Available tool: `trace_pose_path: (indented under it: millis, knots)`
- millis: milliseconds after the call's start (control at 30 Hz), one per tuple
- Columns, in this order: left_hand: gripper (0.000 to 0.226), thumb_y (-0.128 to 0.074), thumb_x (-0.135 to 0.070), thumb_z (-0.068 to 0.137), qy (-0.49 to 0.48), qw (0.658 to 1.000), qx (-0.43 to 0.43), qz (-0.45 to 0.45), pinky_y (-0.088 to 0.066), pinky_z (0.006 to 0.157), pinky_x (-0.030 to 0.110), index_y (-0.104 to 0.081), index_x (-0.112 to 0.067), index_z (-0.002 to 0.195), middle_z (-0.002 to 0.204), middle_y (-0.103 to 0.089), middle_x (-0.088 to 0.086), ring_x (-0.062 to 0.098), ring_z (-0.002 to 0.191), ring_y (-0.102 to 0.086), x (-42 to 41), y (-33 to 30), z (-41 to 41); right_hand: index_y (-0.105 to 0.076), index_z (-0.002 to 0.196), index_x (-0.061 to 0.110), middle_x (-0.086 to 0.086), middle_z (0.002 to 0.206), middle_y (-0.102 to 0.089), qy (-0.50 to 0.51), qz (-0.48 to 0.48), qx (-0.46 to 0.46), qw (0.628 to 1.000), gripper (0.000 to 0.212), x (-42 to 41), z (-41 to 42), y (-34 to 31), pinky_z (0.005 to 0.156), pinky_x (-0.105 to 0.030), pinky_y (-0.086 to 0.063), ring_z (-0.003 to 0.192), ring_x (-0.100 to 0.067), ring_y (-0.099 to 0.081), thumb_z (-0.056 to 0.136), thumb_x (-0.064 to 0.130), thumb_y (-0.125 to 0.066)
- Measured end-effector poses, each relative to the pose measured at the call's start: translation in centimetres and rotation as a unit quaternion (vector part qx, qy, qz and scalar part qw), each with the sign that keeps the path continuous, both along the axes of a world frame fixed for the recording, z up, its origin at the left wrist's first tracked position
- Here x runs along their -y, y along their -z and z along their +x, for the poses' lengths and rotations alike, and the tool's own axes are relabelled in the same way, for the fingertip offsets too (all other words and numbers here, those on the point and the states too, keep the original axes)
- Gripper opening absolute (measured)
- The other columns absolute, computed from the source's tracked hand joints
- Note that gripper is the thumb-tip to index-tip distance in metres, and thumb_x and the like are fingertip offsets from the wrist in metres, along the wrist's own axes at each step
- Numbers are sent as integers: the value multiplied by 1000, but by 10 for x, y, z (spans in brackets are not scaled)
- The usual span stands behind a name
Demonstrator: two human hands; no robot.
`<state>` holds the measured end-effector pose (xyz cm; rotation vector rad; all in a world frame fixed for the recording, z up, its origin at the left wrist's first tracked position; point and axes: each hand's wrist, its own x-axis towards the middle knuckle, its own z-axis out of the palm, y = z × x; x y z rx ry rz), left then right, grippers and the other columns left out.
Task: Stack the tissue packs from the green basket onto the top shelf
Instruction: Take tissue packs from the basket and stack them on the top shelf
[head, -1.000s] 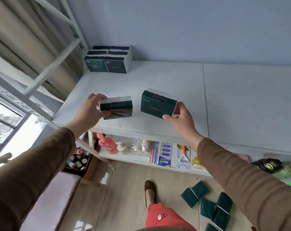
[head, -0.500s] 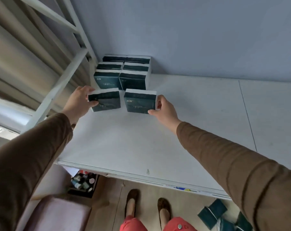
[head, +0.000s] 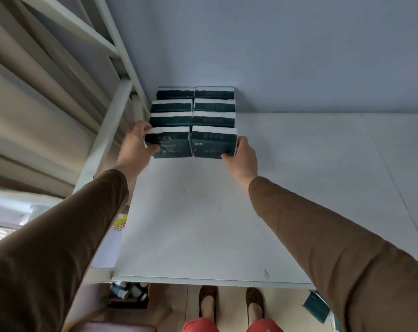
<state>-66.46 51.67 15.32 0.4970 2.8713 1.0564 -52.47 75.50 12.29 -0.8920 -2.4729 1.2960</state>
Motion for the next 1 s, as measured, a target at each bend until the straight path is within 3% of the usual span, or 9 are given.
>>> trace_pose_path:
  millis: [67, 133, 267, 333, 400, 467, 700, 1000]
  knots:
    - [51, -75, -12, 83, -5, 1000, -13, 14, -36, 88, 9, -50, -24, 126, 128, -48, -4, 10, 104, -51, -4, 4, 2, -51, 117, 11, -9, 114, -66, 20, 5, 5, 1000, 36, 5, -2, 0, 89, -44, -55, 106, -30, -61, 87, 14, -71]
    - [54, -76, -12, 83, -8, 999, -24, 20, -31, 93, 9, -50, -24, 128, 133, -44, -1, 12, 109, -51, -7, 7, 7, -50, 124, 10, -10, 119, -65, 32, 2, 11, 999, 41, 8, 0, -1, 93, -43, -53, 110, -30, -61, 88, 13, -69]
    - [68, -78, -14, 81, -37, 998, -34, 35, -35, 105, 27, -42, -26, 138, 140, -40, 5, 22, 121, -47, -11, 7, 27, -39, 144, 9, -12, 138, -53, 36, 11, 28, 999, 61, 7, 18, -8, 105, -43, -44, 126, -30, -51, 90, 16, -67]
    - [70, -77, -17, 81, -48, 994, -99, -9, -38, 107, 39, -39, -24, 139, 138, -38, 9, 30, 124, -40, -13, 2, 43, -39, 145, 12, -11, 140, -50, 32, 33, 35, 998, 59, 4, 38, -12, 106, -42, -43, 126, -29, -49, 92, 19, -66]
    - [65, -75, -20, 81, -3, 979, -198, -50, -39, 103, 42, -41, -20, 137, 131, -44, 11, 30, 118, -39, -20, -6, 66, -44, 142, 16, -8, 137, -50, 30, 76, 41, 996, 54, -3, 68, -19, 103, -40, -44, 125, -27, -48, 93, 22, -64]
    - [59, -71, -23, 85, 65, 970, -230, -50, -41, 102, 41, -43, -18, 136, 128, -49, 8, 28, 117, -42, -39, -13, 93, -47, 141, 18, -6, 136, -51, 27, 127, 50, 990, 51, -15, 103, -26, 101, -38, -43, 124, -26, -45, 92, 24, -62]
    - [50, -66, -32, 90, 312, 934, -144, -94, -43, 103, 40, -52, -17, 136, 135, -53, 4, 25, 123, -46, -159, -12, 238, -52, 136, 19, -4, 131, -57, 56, 277, 95, 954, 48, -64, 282, -44, 96, -38, -44, 118, -27, -50, 91, 29, -63]
    - [51, -66, -32, 89, 473, 864, -141, -93, -46, 98, 43, -52, -19, 135, 135, -52, 3, 26, 123, -45, -295, 11, 506, -50, 132, 19, -4, 132, -54, 141, 287, 179, 931, 46, -131, 570, -35, 99, -41, -41, 123, -26, -45, 89, 34, -61]
